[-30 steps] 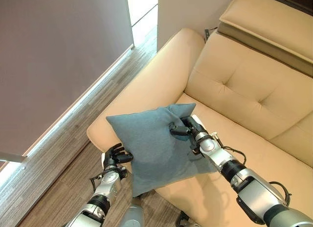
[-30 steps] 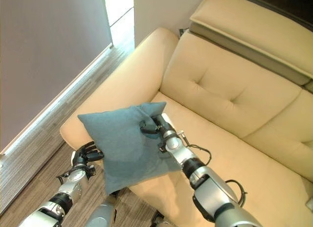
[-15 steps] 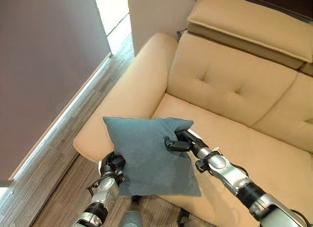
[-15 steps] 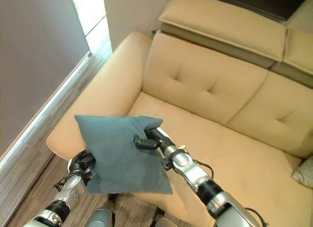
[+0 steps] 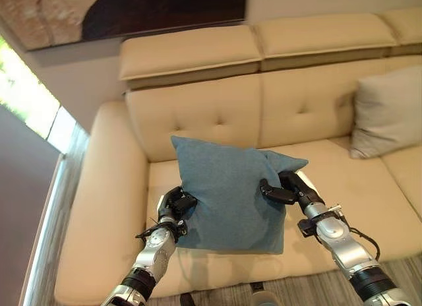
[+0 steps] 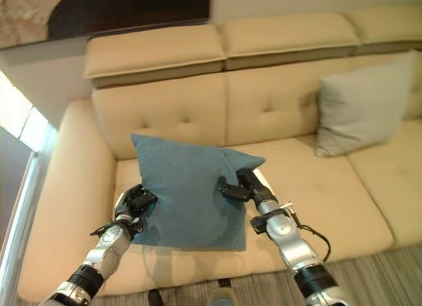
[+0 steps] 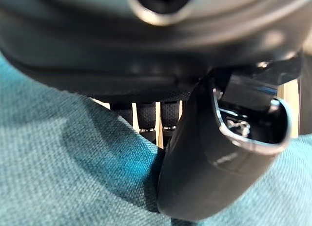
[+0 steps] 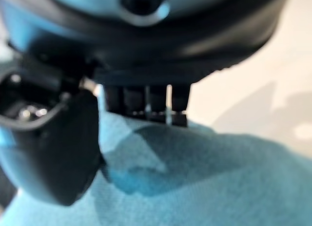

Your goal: Pick up all the scattered cushions and arrange them neatly on the sofa.

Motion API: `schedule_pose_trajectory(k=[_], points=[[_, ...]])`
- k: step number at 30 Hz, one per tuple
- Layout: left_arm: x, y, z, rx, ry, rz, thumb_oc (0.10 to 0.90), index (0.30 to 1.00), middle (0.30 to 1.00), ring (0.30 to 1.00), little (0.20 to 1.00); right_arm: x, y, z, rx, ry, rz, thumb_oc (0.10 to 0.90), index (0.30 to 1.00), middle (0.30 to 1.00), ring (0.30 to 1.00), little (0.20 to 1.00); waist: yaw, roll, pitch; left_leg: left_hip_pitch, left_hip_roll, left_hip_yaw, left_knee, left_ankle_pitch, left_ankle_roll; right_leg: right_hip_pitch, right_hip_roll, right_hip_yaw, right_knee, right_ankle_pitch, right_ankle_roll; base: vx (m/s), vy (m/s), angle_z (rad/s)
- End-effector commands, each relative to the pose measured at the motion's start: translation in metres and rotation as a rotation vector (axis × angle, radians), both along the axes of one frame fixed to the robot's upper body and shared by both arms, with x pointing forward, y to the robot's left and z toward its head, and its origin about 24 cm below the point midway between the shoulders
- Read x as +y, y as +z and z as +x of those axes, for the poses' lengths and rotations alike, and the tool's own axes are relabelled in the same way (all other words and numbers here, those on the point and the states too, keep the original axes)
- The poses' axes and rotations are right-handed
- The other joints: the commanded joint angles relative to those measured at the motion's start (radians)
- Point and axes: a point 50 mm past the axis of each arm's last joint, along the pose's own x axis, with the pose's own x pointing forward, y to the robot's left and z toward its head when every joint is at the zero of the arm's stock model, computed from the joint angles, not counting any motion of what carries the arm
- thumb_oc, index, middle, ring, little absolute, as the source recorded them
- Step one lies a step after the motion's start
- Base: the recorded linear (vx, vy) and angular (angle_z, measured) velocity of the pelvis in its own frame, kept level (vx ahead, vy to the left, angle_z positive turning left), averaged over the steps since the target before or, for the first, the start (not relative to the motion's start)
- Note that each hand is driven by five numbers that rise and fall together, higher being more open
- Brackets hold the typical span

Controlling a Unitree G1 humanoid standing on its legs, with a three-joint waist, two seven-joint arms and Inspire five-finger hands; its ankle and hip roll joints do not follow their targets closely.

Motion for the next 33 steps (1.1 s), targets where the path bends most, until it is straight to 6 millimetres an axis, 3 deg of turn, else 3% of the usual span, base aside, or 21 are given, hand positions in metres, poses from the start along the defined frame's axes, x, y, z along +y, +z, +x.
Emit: schedule_pose_trajectory(k=[1,7,9,11,12,13,14,15,16,17,19,20,22,24,25,28,32,33], points=[[-0.086,0.087,0.045,-0.374,-0.298,-0.056,0.400,0.300,0.300,0.300,0.300,0.057,0.050,0.016,-0.263,0.231,0.073,0.400,0.300,0.300,0.300,0.300,0.015,-0.002,-0.052,0.050,0.010,-0.019,0.006,-0.119,0.013,0.022,-0.002,-0.020,0.006,-0.066,0.065,0.01,-0.036,-0.73],[-0.095,0.092,0.045,-0.390,-0.328,-0.045,0.400,0.300,0.300,0.300,0.300,0.038,0.048,0.014,-0.272,0.144,0.059,0.400,0.300,0.300,0.300,0.300,-0.019,0.036,-0.044,0.064,0.017,0.016,0.006,-0.121,0.008,0.020,0.001,-0.009,0.006,-0.074,0.069,0.01,-0.057,-0.27],[-0.098,0.083,0.039,-0.364,-0.344,-0.046,0.400,0.300,0.300,0.300,0.300,0.027,0.045,0.008,-0.279,0.079,0.062,0.400,0.300,0.300,0.300,0.300,-0.032,0.054,-0.037,0.072,0.033,-0.001,0.006,-0.111,-0.001,0.041,0.008,-0.030,0.041,-0.112,0.043,-0.02,-0.142,-0.02],[-0.098,0.080,0.036,-0.353,-0.338,-0.056,0.400,0.300,0.300,0.300,0.300,0.025,0.042,0.005,-0.281,0.055,0.075,0.400,0.300,0.300,0.300,0.300,-0.032,0.055,-0.036,0.071,0.042,-0.005,0.016,-0.104,-0.004,0.042,0.015,-0.032,0.053,-0.125,0.032,-0.02,-0.148,0.17],[-0.098,0.075,0.033,-0.333,-0.332,-0.082,0.400,0.300,0.300,0.300,0.300,0.022,0.041,0.001,-0.287,0.029,0.088,0.400,0.300,0.300,0.300,0.300,-0.033,0.051,-0.029,0.061,0.055,-0.019,0.063,-0.109,-0.008,0.056,0.023,-0.041,0.062,-0.144,0.018,-0.05,-0.310,0.26],[-0.101,0.073,0.029,-0.316,-0.330,-0.124,0.400,0.300,0.300,0.300,0.300,0.019,0.040,-0.002,-0.311,-0.024,0.108,0.400,0.300,0.300,0.300,0.300,-0.015,0.028,-0.013,0.013,0.077,-0.066,0.178,-0.099,-0.020,0.084,0.034,-0.062,0.074,-0.166,-0.008,-0.05,-0.259,0.23],[-0.101,0.073,0.029,-0.316,-0.329,-0.123,0.400,0.300,0.300,0.300,0.300,0.019,0.041,-0.002,-0.311,-0.024,0.109,0.400,0.300,0.300,0.300,0.300,-0.015,0.028,-0.016,0.008,0.077,-0.067,0.178,-0.096,-0.020,0.080,0.034,-0.062,0.073,-0.164,-0.009,-0.07,-0.258,0.33],[-0.105,0.077,0.024,-0.337,-0.346,-0.140,0.400,0.300,0.300,0.300,0.300,0.018,0.042,-0.004,-0.330,-0.047,0.105,0.400,0.300,0.300,0.300,0.300,0.011,0.011,0.005,-0.021,0.065,-0.135,0.259,-0.084,-0.022,0.104,0.032,-0.079,0.081,-0.171,-0.022,-0.07,-0.111,0.33],[-0.106,0.079,0.022,-0.349,-0.350,-0.155,0.400,0.300,0.300,0.300,0.300,0.020,0.042,-0.005,-0.334,-0.052,0.104,0.400,0.300,0.300,0.300,0.300,0.034,-0.002,0.015,-0.055,0.021,-0.200,0.296,-0.092,-0.014,0.107,0.026,-0.084,0.086,-0.170,-0.026,-0.07,-0.108,0.32],[-0.106,0.079,0.022,-0.349,-0.350,-0.154,0.400,0.300,0.300,0.300,0.300,0.020,0.042,-0.005,-0.334,-0.052,0.105,0.400,0.300,0.300,0.300,0.300,0.033,-0.003,0.012,-0.059,0.020,-0.201,0.296,-0.090,-0.014,0.103,0.025,-0.085,0.085,-0.168,-0.026,-0.06,-0.040,0.18],[-0.107,0.081,0.017,-0.367,-0.360,-0.175,0.400,0.300,0.300,0.300,0.300,0.023,0.042,-0.006,-0.348,-0.055,0.098,0.400,0.300,0.300,0.300,0.300,0.077,-0.014,0.015,-0.112,-0.126,-0.326,0.279,-0.148,0.008,0.103,0.022,-0.084,0.090,-0.163,-0.024,0.00,0.024,0.21],[-0.109,0.081,0.012,-0.367,-0.361,-0.214,0.400,0.300,0.300,0.300,0.300,0.023,0.046,-0.005,-0.371,-0.061,0.060,0.400,0.300,0.300,0.300,0.300,0.098,0.005,0.008,-0.074,-0.161,-0.359,0.163,-0.151,0.045,0.096,0.044,-0.087,0.113,-0.168,-0.024,0.06,0.131,0.19],[-0.103,0.079,0.014,-0.346,-0.303,-0.244,0.400,0.300,0.300,0.300,0.300,0.024,0.049,-0.008,-0.388,-0.073,0.067,0.400,0.300,0.300,0.300,0.300,0.101,0.007,-0.006,-0.070,-0.190,-0.406,0.135,-0.139,0.066,0.072,0.051,-0.077,0.153,-0.161,-0.013,0.07,0.143,-0.03],[-0.103,0.076,0.013,-0.327,-0.284,-0.249,0.400,0.300,0.300,0.300,0.300,0.023,0.047,-0.006,-0.387,-0.101,0.078,0.400,0.300,0.300,0.300,0.300,0.094,0.007,-0.009,-0.061,-0.188,-0.409,0.119,-0.126,0.068,0.060,0.051,-0.084,0.184,-0.168,-0.006,0.02,0.111,-0.51],[-0.104,0.073,0.013,-0.308,-0.272,-0.236,0.400,0.300,0.300,0.300,0.300,0.025,0.051,-0.007,-0.415,-0.142,0.142,0.400,0.300,0.300,0.300,0.300,0.088,0.012,0.000,-0.041,-0.170,-0.390,0.086,-0.108,0.079,0.028,0.052,-0.107,0.266,-0.191,0.004,-0.01,0.168,-0.53],[-0.097,0.070,0.010,-0.310,-0.280,-0.202,0.400,0.300,0.300,0.300,0.300,0.031,0.056,-0.003,-0.443,-0.149,0.199,0.400,0.300,0.300,0.300,0.300,0.122,0.021,0.012,-0.019,-0.147,-0.344,0.064,-0.111,0.090,0.001,-0.015,-0.264,0.365,-0.216,0.016,-0.04,0.106,-0.51],[-0.086,0.064,0.008,-0.296,-0.262,-0.177,0.400,0.300,0.300,0.300,0.300,0.038,0.056,-0.005,-0.439,-0.126,0.232,0.400,0.300,0.300,0.300,0.300,0.140,0.021,0.005,-0.017,-0.123,-0.339,0.064,-0.115,0.096,0.030,-0.086,-0.235,0.388,-0.169,0.028,-0.02,-0.099,-0.44],[-0.081,0.061,0.007,-0.290,-0.255,-0.154,0.400,0.300,0.300,0.300,0.300,0.041,0.057,-0.005,-0.441,-0.118,0.240,0.400,0.300,0.300,0.300,0.300,0.150,0.018,-0.001,-0.028,-0.114,-0.336,0.073,-0.120,0.091,0.048,-0.136,-0.216,0.358,-0.118,0.038,-0.02,-0.319,-0.15]])
